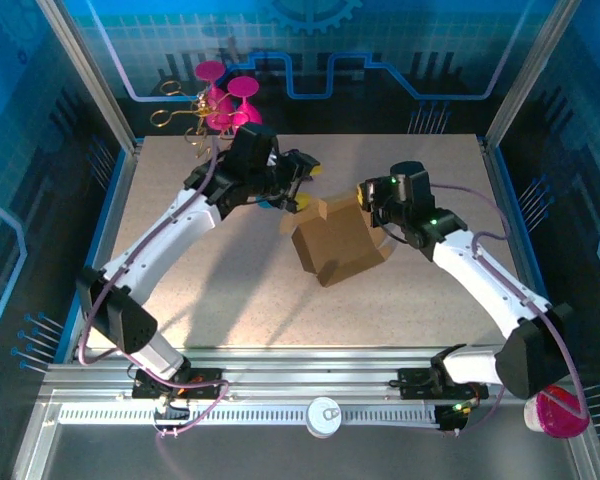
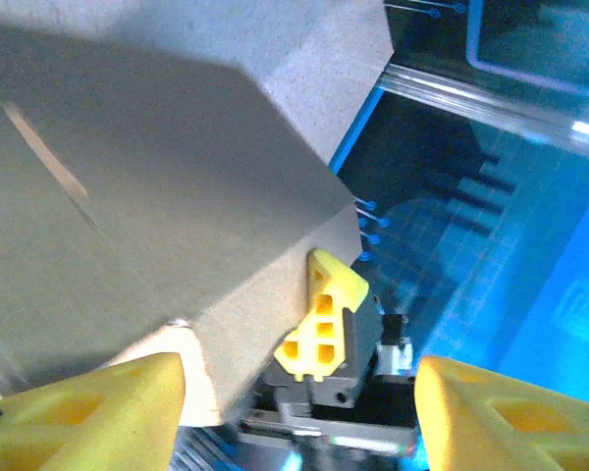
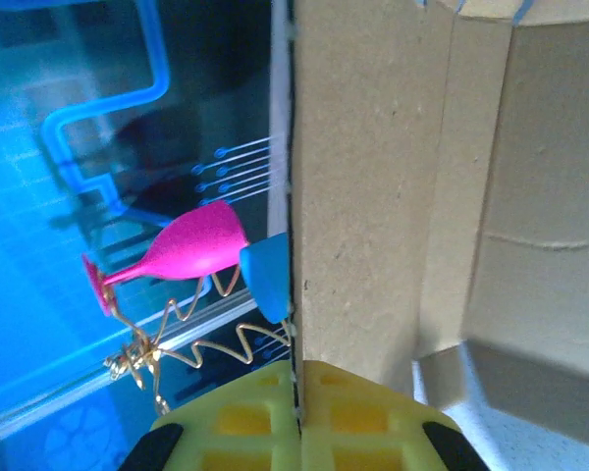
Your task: Fold the paper box
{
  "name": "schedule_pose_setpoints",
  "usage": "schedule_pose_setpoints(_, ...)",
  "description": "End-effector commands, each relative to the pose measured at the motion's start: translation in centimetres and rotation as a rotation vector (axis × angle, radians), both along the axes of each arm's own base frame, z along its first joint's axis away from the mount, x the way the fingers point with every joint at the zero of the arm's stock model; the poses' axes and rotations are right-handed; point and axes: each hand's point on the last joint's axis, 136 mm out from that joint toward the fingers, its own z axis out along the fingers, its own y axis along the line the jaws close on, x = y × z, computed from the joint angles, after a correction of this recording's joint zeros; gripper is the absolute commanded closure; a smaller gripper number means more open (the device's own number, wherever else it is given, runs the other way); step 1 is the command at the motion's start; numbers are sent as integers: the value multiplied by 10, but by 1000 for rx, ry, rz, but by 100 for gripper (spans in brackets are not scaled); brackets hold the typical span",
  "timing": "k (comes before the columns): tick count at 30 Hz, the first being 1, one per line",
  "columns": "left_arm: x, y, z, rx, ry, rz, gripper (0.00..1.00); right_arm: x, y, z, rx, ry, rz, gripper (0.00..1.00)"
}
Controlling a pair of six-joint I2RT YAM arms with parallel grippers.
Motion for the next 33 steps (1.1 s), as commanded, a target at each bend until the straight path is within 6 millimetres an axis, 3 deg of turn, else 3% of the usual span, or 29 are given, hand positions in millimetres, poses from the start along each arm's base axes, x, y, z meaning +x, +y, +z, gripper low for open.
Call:
schedule_pose_setpoints(1,-38,42,17,260,-209,-137,38,-24,-34,12,-41,121,-124,100)
schedule_pose_setpoints(4,-64,73,-33,363,-161,-147,46,-23,-42,22,-40,150,-150,100)
schedule_pose_setpoints(6,-75,91,-79,297,-88,-87,57,-22,-46,31,-38,158,-163,100)
schedule_pose_setpoints(8,-74,98,-109,173,-59,-18,69,-24,-50,39,-47,169,-174,100)
schedule_pose_setpoints(10,-69,97,-130,90,-55,30,80,-28,-54,44,-54,187,-187,100)
schedule_pose_setpoints(15,-44,75,-162,9,-108,4,83,-28,-61,46,-48,220,-210,100)
schedule_pose_setpoints(18,-25,59,-173,-72,-162,-1,76,-24,-59,42,-25,230,-216,100)
schedule_pose_setpoints(21,-8,38,-171,-151,-221,-8,66,-21,-58,38,-20,244,-221,100)
schedule_pose_setpoints(26,4,1,-175,-203,-246,-68,62,-14,-60,31,-3,248,-240,100)
schedule_pose_setpoints(33,11,-7,-173,-268,-296,-30,56,-10,-62,27,4,258,-246,100)
